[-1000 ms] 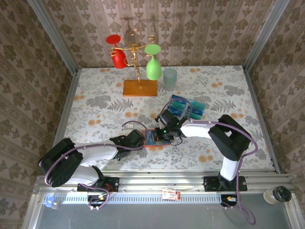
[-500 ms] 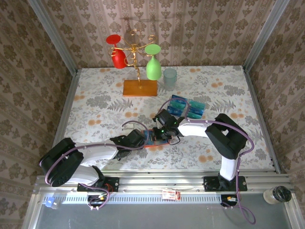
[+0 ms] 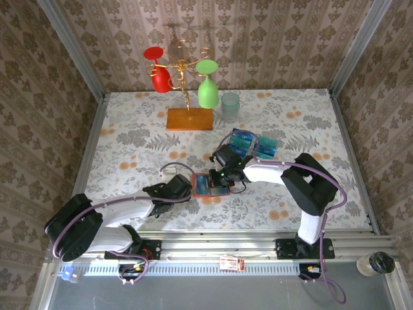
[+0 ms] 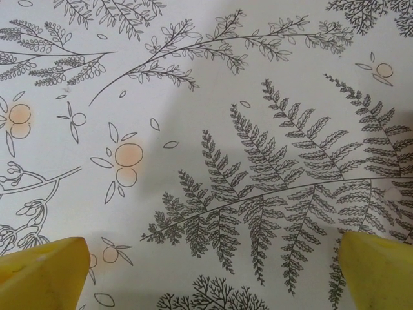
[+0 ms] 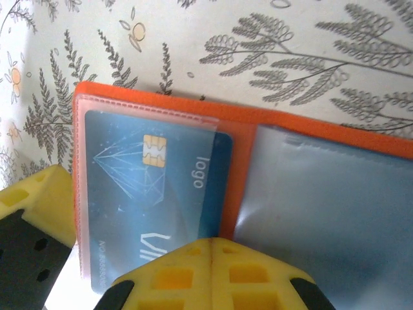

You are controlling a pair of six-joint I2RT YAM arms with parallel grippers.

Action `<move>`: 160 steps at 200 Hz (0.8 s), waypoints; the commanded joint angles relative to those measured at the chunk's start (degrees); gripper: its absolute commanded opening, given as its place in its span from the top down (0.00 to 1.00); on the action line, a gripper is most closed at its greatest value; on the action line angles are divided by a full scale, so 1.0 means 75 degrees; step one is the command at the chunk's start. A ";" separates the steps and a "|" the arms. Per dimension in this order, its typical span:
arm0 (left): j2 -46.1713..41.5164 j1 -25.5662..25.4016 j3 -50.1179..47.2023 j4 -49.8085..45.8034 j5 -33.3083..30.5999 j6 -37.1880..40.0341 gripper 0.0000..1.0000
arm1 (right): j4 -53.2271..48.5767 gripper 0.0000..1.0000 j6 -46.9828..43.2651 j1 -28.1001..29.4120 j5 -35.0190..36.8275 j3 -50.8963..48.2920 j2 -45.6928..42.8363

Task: Put the credit cards into the card holder
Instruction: Insert the credit card into the card slot, then turn over the card slot at the card holder.

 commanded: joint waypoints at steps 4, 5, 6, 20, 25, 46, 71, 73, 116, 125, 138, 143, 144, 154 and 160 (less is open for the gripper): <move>0.0055 0.0075 -0.0095 -0.0128 -0.0036 -0.0009 0.00 | -0.0282 1.00 -0.0165 -0.0035 0.0117 0.0251 -0.0105; 0.0063 0.0070 -0.0095 -0.0126 -0.0035 -0.0001 0.00 | -0.0285 1.00 -0.0167 -0.0033 0.0117 0.0258 -0.0100; 0.0066 0.0073 -0.0089 -0.0125 -0.0034 -0.0003 0.00 | -0.0281 1.00 -0.0168 -0.0032 0.0112 0.0261 -0.0091; 0.0145 0.0071 -0.0073 -0.0079 0.0001 0.0004 0.00 | -0.0288 1.00 -0.0169 -0.0036 0.0122 0.0321 -0.0072; 0.0169 0.0076 -0.0071 -0.0068 0.0012 0.0007 0.00 | -0.0295 1.00 -0.0162 -0.0050 0.0126 0.0345 -0.0052; 0.0263 0.0076 -0.0060 0.0018 0.0048 0.0018 0.00 | -0.0323 1.00 -0.0188 -0.0084 0.0119 0.0445 0.0007; 0.0339 0.0070 -0.0036 0.0070 0.0052 0.0053 0.00 | -0.0356 1.00 -0.0211 -0.0139 0.0132 0.0524 0.0087; 0.0339 0.0066 -0.0036 0.0065 0.0050 0.0053 0.00 | -0.0352 1.00 -0.0214 -0.0137 0.0139 0.0532 0.0094; 0.0168 0.0109 0.0033 -0.0035 0.0049 0.0121 0.00 | -0.0312 1.00 -0.0195 -0.0151 0.0039 0.0522 0.0242; 0.0103 0.0132 0.0046 -0.0068 0.0060 0.0138 0.00 | -0.0257 1.00 -0.0165 -0.0142 0.0002 0.0491 0.0277; 0.0001 0.0158 0.0046 -0.0094 0.0081 0.0148 0.00 | -0.0158 1.00 -0.0101 -0.0119 -0.0067 0.0464 0.0335; -0.0042 0.0168 0.0056 -0.0094 0.0084 0.0161 0.00 | -0.0130 1.00 -0.0088 -0.0099 -0.0086 0.0468 0.0353; -0.0050 0.0169 0.0057 -0.0103 0.0084 0.0160 0.00 | -0.0115 1.00 -0.0081 -0.0100 -0.0090 0.0466 0.0352; -0.0133 0.0189 0.0069 -0.0123 0.0095 0.0168 0.00 | -0.0072 1.00 -0.0038 -0.0049 -0.0122 0.0464 0.0394; -0.0179 0.0203 0.0081 -0.0140 0.0098 0.0174 0.00 | -0.0034 1.00 -0.0005 -0.0024 -0.0130 0.0464 0.0429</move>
